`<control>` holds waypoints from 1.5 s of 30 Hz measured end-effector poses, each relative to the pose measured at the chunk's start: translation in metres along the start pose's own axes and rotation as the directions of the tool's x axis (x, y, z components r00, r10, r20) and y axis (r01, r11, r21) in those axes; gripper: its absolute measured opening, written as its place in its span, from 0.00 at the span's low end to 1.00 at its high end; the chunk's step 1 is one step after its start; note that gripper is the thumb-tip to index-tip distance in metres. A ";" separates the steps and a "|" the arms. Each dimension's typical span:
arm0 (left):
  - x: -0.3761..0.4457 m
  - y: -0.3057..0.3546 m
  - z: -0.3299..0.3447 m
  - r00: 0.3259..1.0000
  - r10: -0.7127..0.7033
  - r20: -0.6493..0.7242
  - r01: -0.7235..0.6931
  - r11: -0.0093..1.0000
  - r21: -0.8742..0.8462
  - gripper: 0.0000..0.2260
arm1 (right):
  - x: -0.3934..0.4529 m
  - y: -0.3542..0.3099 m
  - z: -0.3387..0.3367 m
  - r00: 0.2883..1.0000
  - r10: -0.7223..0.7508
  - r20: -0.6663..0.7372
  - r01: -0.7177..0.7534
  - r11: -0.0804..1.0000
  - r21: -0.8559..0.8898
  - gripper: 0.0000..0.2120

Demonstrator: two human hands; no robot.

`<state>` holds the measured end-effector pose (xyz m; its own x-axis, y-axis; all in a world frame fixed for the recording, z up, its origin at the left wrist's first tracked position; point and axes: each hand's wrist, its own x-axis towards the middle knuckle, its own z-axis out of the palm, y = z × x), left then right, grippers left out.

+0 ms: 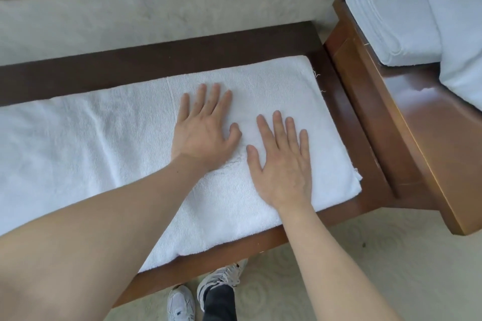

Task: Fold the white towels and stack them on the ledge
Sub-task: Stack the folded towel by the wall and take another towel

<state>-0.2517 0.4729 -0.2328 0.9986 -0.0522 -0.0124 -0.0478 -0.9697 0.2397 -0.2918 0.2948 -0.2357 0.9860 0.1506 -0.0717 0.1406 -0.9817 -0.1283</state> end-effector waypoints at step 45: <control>-0.224 -0.271 -0.067 0.877 -0.479 -0.019 0.480 0.877 0.037 0.30 | -0.042 -0.266 0.034 0.944 -0.321 0.070 0.322 0.947 0.002 0.31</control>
<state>-0.4603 0.7633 -0.2304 0.8996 0.4235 -0.1069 0.4362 -0.8840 0.1681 -0.3741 0.5539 -0.2324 0.8797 0.4657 -0.0962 0.4504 -0.8808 -0.1461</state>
